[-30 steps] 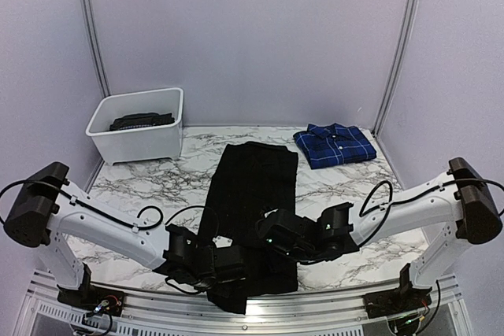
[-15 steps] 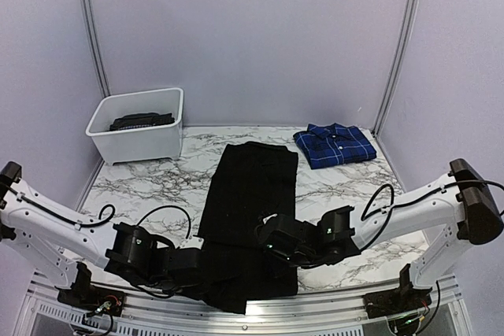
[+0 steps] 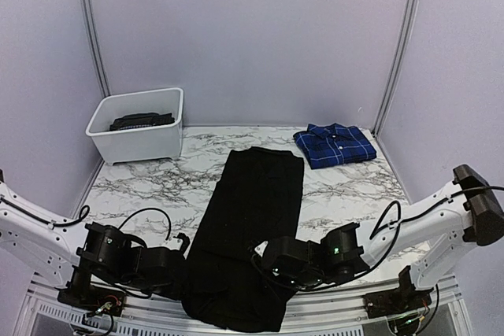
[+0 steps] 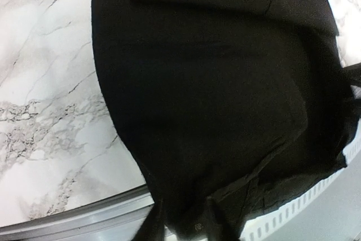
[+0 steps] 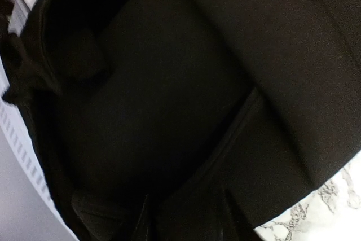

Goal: Fold and stack the long sleeve shirts
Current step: Flatten out the crumpled shirt at the center of the board.

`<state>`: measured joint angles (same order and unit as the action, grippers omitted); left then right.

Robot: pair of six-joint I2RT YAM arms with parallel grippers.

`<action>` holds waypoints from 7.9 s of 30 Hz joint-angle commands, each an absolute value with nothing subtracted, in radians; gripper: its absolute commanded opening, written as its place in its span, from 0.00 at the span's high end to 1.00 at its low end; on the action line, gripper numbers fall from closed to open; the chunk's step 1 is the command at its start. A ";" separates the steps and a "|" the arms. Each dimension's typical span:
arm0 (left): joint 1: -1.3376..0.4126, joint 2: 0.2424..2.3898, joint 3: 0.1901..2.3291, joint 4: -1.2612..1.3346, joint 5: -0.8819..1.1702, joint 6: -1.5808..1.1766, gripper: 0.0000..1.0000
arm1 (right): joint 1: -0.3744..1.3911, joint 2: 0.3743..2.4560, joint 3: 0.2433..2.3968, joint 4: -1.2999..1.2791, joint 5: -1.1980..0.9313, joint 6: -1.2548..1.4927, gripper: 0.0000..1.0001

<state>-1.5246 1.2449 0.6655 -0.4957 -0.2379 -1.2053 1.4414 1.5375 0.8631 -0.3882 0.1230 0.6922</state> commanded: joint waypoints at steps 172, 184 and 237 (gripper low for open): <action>-0.958 1.651 1.115 -0.385 -0.211 -0.630 0.89 | 0.931 1.709 1.069 -0.330 0.232 0.427 0.83; -0.929 1.617 1.098 -0.386 -0.204 -0.633 0.89 | 0.867 1.674 1.087 -0.346 0.240 0.430 1.00; -0.008 1.416 1.596 -0.733 -0.212 -0.403 0.90 | -0.057 1.863 1.863 -0.507 0.366 0.124 1.00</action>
<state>-0.0185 1.3918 1.5238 -0.6838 -0.1955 -0.4534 -0.0643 1.8866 1.8919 -0.5308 0.4126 0.1371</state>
